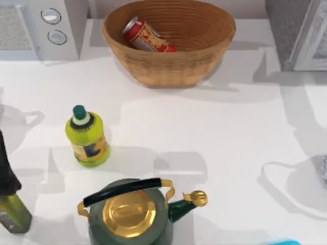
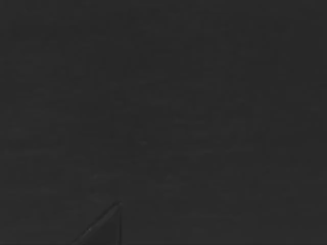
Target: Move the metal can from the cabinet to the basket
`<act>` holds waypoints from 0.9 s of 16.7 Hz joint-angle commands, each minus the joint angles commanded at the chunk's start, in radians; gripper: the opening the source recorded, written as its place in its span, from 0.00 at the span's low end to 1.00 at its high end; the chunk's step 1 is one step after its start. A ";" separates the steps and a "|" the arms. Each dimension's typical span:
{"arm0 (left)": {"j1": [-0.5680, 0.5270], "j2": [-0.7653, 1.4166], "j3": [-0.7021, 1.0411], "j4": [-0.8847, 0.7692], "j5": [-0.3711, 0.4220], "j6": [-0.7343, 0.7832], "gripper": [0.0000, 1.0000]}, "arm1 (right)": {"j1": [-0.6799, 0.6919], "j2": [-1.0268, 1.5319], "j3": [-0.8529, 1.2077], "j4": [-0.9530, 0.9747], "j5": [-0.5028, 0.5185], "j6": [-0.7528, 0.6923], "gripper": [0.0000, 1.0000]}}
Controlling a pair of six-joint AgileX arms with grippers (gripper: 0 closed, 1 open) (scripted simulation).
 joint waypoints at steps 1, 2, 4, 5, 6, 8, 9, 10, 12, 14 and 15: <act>0.000 0.000 0.000 0.000 0.000 0.000 1.00 | -0.016 -0.070 -0.049 0.024 -0.016 -0.003 1.00; 0.000 0.000 0.000 0.000 0.000 0.000 1.00 | -0.033 -0.145 -0.103 0.050 -0.032 -0.006 1.00; 0.000 0.000 0.000 0.000 0.000 0.000 1.00 | -0.068 -0.303 -0.226 0.101 -0.067 -0.009 1.00; 0.000 0.000 0.000 0.000 0.000 0.000 1.00 | -0.085 -0.385 -0.295 0.126 -0.085 -0.011 1.00; 0.000 0.000 0.000 0.000 0.000 0.000 1.00 | -0.103 -0.467 -0.368 0.151 -0.103 -0.012 1.00; 0.000 0.000 0.000 0.000 0.000 0.000 1.00 | -0.136 -0.628 -0.529 0.197 -0.142 -0.012 1.00; 0.000 0.000 0.000 0.000 0.000 0.000 1.00 | -0.150 -0.703 -0.616 0.218 -0.162 -0.012 1.00; 0.000 0.000 0.000 0.000 0.000 0.000 1.00 | -0.163 -0.774 -0.705 0.237 -0.182 -0.011 1.00; 0.000 0.000 0.000 0.000 0.000 0.000 1.00 | -0.185 -0.895 -0.889 0.265 -0.221 -0.008 1.00; 0.000 0.000 0.000 0.000 0.000 0.000 1.00 | -0.203 -0.990 -1.071 0.284 -0.257 -0.004 1.00; 0.000 0.000 0.000 0.000 0.000 0.000 1.00 | -0.211 -1.026 -1.159 0.291 -0.274 -0.002 1.00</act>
